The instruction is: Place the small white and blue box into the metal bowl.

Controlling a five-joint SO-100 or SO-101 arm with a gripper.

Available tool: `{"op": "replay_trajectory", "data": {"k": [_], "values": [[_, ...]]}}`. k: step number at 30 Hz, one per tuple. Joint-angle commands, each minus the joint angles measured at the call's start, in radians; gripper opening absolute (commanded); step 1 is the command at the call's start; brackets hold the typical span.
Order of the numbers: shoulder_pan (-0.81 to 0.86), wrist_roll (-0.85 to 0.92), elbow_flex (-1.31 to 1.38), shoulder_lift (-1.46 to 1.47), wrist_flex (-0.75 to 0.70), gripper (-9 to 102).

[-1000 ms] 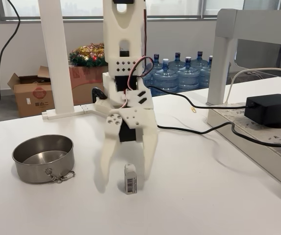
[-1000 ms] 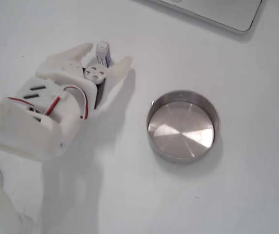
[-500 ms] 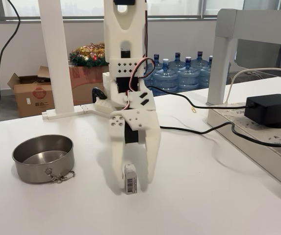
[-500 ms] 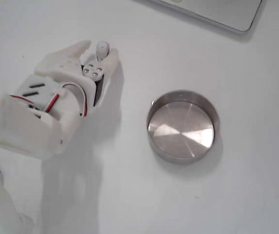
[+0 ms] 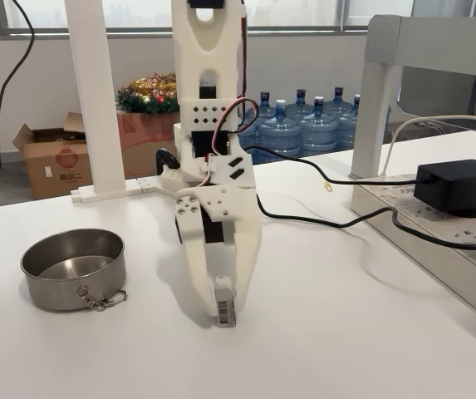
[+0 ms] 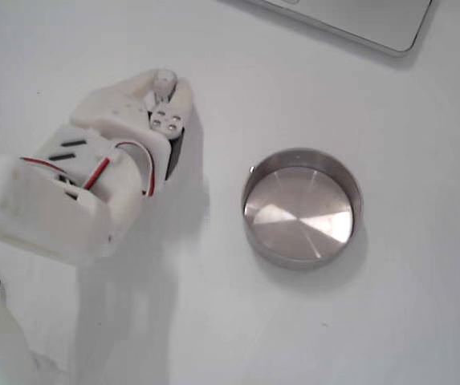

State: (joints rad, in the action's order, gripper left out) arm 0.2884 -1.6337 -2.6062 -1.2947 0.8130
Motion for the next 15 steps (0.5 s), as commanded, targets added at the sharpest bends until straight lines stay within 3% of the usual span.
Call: {"op": "replay_trajectory", "data": {"k": [1,15], "values": [[0.028,0.005,0.012,-0.011,0.020,-4],[0.160,0.006,-0.198,-0.445,0.008,-5]]}}
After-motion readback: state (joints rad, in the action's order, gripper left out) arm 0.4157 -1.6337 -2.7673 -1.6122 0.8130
